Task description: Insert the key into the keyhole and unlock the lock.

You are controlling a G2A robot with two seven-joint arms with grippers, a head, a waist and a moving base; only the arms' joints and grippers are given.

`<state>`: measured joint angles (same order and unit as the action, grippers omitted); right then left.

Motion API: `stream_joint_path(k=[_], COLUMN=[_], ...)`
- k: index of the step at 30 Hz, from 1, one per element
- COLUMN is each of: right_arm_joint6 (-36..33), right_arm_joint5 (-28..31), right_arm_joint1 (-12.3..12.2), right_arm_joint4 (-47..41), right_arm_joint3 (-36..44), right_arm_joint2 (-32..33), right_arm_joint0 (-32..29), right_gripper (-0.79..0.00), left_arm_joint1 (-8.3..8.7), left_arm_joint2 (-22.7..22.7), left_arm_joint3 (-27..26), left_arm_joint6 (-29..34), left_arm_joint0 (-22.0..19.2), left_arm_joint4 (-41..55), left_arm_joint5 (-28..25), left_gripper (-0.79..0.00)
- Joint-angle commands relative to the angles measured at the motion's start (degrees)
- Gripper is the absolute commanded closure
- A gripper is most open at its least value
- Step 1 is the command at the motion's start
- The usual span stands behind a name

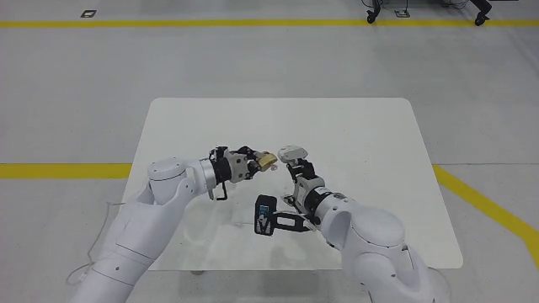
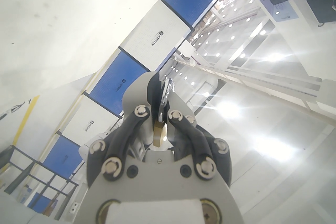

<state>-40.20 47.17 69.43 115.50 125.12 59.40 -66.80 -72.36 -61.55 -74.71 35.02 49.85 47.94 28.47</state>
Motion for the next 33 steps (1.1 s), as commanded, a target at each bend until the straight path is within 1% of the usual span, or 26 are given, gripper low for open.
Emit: stream_joint_path(k=[1,2,3,4,5,6,9,10,11,12,15,22,33], right_arm_joint6=[6.1,9.6,12.3,14.7,17.8,19.3,21.8,22.3,22.5,22.6,21.9,21.0,21.4], right_arm_joint5=[-5.1,-5.9,-5.4,-4.1,-2.2,-0.4,4.9,6.5,7.7,8.5,9.5,7.3,5.5], right_arm_joint1=[0.1,0.0,-0.1,-0.3,-0.4,-0.6,-1.1,-1.2,-1.3,-1.3,-1.5,-1.5,-1.5], right_arm_joint4=[-8.1,-13.7,-18.3,-22.7,-28.1,-31.7,-40.5,-42.9,-45.0,-46.9,-50.5,-53.8,-55.9], right_arm_joint3=[-1.1,-2.0,-3.0,-4.0,-5.2,-6.5,-9.7,-10.8,-11.8,-12.8,-14.6,-19.8,-25.3], right_arm_joint2=[4.2,6.7,9.4,11.8,13.7,15.7,18.3,18.5,18.6,18.4,17.5,14.6,11.6], right_arm_joint0=[-1.4,-2.4,-3.0,-3.6,-4.2,-4.4,-4.5,-4.4,-4.1,-3.7,-2.5,0.3,4.1], right_gripper=[0.000,0.000,0.000,0.000,0.000,0.000,0.000,0.000,0.000,0.000,0.000,0.000,0.000], left_arm_joint1=[-0.14,-0.03,0.01,0.00,0.04,0.05,0.10,0.02,0.02,-0.01,-0.28,-0.62,-0.58], left_arm_joint2=[-0.8,-0.9,-1.3,-2.0,-2.6,-2.7,-2.8,-2.3,-2.0,-1.9,-1.6,-1.2,-1.7], left_arm_joint3=[0.4,0.3,0.0,0.0,-0.2,-0.5,-0.1,0.4,1.2,1.5,2.3,3.3,3.4], left_arm_joint6=[2.0,2.8,4.3,5.7,6.1,6.6,8.0,9.4,9.8,9.7,9.7,10.5,12.1], left_arm_joint0=[0.7,0.6,0.7,1.1,1.2,1.5,1.7,1.9,1.5,1.1,0.7,0.2,0.1], left_arm_joint4=[1.7,0.0,0.1,1.5,1.3,0.7,-2.6,-2.5,-3.1,-4.0,-3.5,-3.0,-4.1], left_arm_joint5=[-7.1,-9.3,-11.4,-13.3,-15.6,-17.4,-23.6,-23.6,-23.1,-23.7,-24.6,-24.3,-23.7], left_gripper=[0.000,0.000,0.000,0.000,0.000,0.000,0.000,0.000,0.000,0.000,0.000,0.000,0.000])
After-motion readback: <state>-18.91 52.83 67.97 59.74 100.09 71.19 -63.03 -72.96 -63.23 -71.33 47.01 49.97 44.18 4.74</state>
